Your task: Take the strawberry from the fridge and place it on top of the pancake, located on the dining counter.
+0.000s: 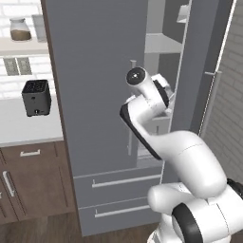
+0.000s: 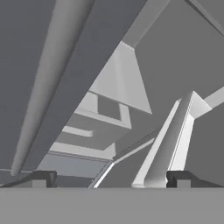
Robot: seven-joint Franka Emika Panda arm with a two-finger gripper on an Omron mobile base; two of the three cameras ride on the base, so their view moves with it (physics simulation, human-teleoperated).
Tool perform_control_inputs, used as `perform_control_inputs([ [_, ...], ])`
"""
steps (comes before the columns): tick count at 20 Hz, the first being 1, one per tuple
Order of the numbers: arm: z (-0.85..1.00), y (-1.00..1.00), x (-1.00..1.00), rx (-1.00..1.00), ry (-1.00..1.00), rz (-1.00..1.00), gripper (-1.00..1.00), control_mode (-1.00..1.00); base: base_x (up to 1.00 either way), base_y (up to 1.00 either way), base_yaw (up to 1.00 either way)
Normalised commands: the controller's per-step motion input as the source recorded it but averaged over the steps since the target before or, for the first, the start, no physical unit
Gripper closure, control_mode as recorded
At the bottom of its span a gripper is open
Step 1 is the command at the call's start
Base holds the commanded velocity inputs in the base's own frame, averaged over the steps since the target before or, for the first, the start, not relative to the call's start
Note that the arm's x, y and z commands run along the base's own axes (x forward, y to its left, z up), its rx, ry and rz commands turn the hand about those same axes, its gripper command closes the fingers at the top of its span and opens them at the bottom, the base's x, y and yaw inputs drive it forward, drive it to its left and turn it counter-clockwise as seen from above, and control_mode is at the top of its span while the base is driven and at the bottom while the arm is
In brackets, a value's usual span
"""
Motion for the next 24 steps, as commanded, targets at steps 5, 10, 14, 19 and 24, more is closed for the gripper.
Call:
perform_control_inputs([
  [5,-0.11,-0.67,0.22,0.0,0.02,0.07,-1.0,-1.0,0.0,0.0,0.0],
  [10,-0.04,-0.76,-0.11,0.0,0.0,0.05,-1.0,-1.0,0.0,0.0,0.0],
  [14,0.0,-0.8,-0.8,0.0,-0.07,0.01,-1.0,-1.0,0.0,0.0,0.0],
  [19,0.0,-0.82,-0.64,0.0,-0.02,0.0,-1.0,-1.0,0.0,0.0,0.0],
  [24,0.0,-0.95,-0.4,0.0,-0.01,0.0,-1.0,-1.0,0.0,0.0,0.0],
])
